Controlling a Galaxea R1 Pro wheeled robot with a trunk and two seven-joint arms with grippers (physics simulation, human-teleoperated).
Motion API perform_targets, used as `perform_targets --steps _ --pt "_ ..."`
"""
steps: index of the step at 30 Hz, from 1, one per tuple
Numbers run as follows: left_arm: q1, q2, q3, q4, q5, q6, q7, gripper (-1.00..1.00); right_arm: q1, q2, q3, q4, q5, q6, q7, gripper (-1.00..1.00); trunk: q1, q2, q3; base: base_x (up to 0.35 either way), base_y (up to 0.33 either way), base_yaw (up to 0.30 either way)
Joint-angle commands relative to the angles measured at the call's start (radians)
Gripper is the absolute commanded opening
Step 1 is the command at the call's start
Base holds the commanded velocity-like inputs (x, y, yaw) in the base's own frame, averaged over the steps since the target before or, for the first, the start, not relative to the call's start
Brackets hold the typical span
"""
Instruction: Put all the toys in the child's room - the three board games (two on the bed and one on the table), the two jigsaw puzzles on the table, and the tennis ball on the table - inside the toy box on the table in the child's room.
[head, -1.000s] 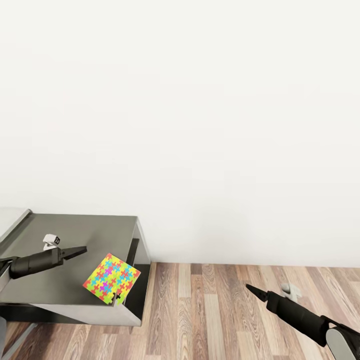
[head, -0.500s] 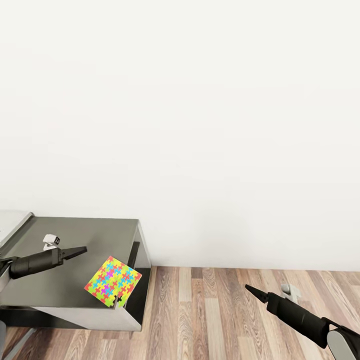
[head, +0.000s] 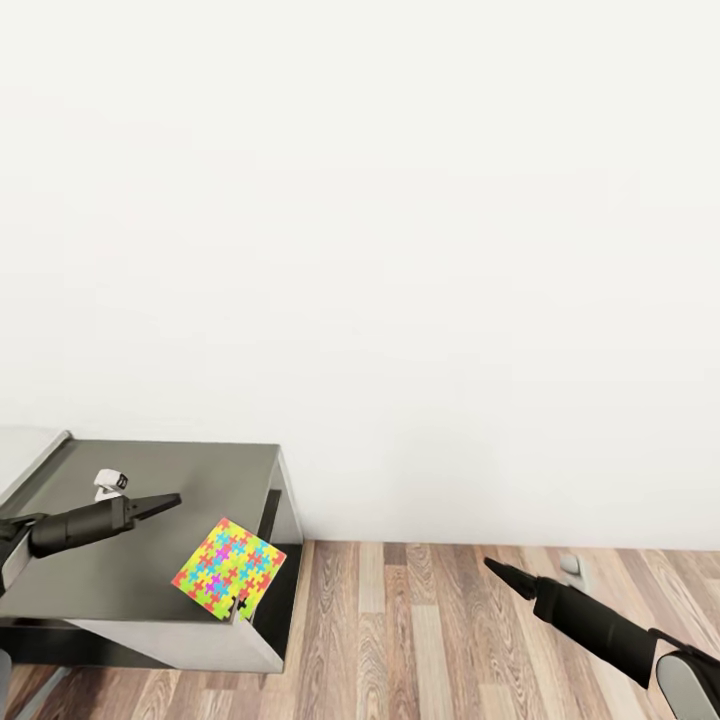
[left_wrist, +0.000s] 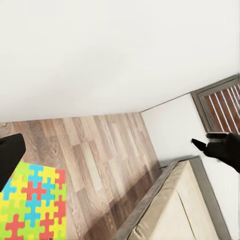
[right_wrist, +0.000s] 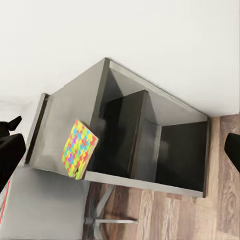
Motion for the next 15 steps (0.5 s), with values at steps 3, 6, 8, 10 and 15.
perform_targets --steps 3,6,8,10,15 --pt "-0.001 -0.008 0.0 -0.001 -0.002 0.007 -0.004 1.0 0.0 0.0 -0.001 -0.009 -0.003 0.003 0.034 1.0 0.001 -0.002 0.003 0.0 0.0 0.0" --pt "-0.001 -0.011 0.0 -0.001 -0.002 -0.005 -0.004 1.0 0.0 0.0 -0.001 -0.011 -0.004 0.002 0.045 1.0 0.001 -0.002 0.008 0.0 0.0 0.0" --pt "-0.001 -0.013 0.0 -0.001 -0.002 -0.012 -0.004 1.0 0.0 0.0 -0.001 -0.012 -0.004 0.002 0.05 1.0 0.001 -0.002 0.012 0.0 0.0 0.0" --pt "-0.001 -0.013 0.0 -0.001 -0.002 -0.015 -0.004 1.0 0.0 0.0 -0.001 -0.012 -0.003 0.002 0.052 1.0 0.001 -0.002 0.015 0.0 0.0 0.0" --pt "-0.001 -0.015 0.0 -0.001 -0.002 -0.017 -0.004 1.0 0.0 0.001 0.0 -0.011 -0.003 0.003 0.052 1.0 0.001 -0.002 0.023 0.0 0.0 0.0"
